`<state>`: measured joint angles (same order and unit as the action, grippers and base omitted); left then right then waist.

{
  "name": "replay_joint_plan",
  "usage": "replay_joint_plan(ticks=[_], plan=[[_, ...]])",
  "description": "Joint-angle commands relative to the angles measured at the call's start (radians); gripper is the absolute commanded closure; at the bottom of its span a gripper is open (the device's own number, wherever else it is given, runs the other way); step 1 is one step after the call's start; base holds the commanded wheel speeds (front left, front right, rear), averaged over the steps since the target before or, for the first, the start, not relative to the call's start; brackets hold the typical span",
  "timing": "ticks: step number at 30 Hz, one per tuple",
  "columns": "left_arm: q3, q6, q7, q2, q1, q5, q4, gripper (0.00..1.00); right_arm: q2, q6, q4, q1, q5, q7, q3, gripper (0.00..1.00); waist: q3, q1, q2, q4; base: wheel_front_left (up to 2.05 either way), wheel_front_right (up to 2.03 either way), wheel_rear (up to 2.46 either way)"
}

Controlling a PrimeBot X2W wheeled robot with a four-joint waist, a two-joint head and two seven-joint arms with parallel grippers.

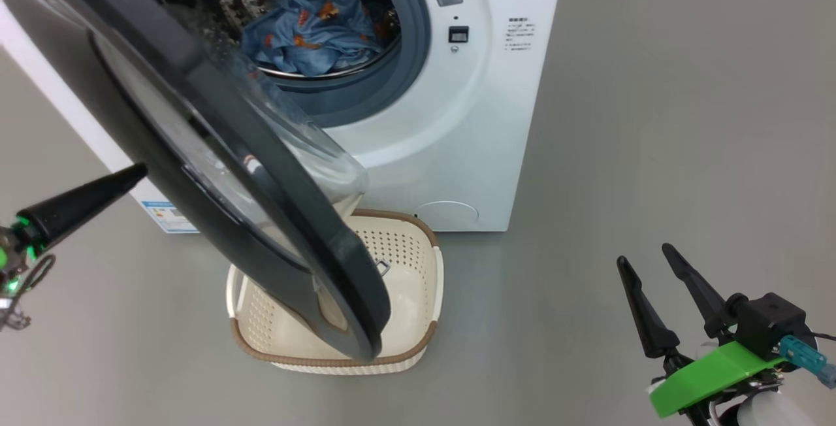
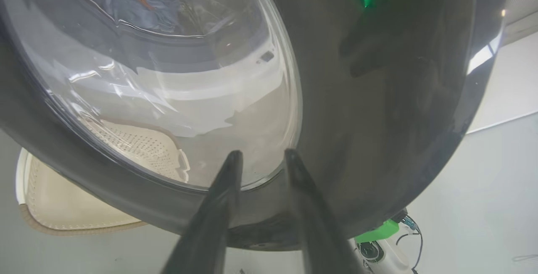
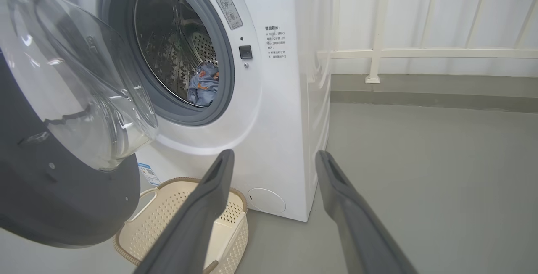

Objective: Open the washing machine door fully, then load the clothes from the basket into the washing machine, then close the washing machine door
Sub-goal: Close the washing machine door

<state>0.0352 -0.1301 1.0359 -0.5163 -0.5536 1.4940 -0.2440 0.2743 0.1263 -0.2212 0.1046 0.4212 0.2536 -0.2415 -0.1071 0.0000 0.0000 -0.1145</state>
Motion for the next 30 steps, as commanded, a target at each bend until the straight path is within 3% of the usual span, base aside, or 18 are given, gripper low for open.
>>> replay_joint_plan(ticks=[1,7,20,30], plan=[[0.048,-0.001,-0.014,-0.060,-0.010,-0.015,0.021,0.00,0.013,0.004,0.020,-0.011,-0.002,0.008,-0.018,0.00,0.008,0.0000,0.0000,-0.010,0.00,0.00,0.00],[0.067,-0.001,-0.182,-0.057,0.064,-0.080,-0.001,0.00,0.014,0.004,0.018,-0.009,0.002,0.008,-0.030,0.00,0.021,0.0000,0.0000,-0.030,0.00,0.00,0.00],[0.099,-0.001,-0.555,-0.035,0.262,-0.103,-0.036,0.00,0.017,0.004,0.019,-0.019,0.006,0.008,-0.032,0.00,0.029,0.0000,0.0000,-0.062,0.00,0.00,0.00],[-0.036,-0.001,-0.962,-0.019,0.415,-0.226,-0.023,0.00,0.016,0.004,0.020,-0.016,0.003,0.008,-0.030,0.00,0.024,0.0000,0.0000,-0.080,0.00,0.00,0.00]])
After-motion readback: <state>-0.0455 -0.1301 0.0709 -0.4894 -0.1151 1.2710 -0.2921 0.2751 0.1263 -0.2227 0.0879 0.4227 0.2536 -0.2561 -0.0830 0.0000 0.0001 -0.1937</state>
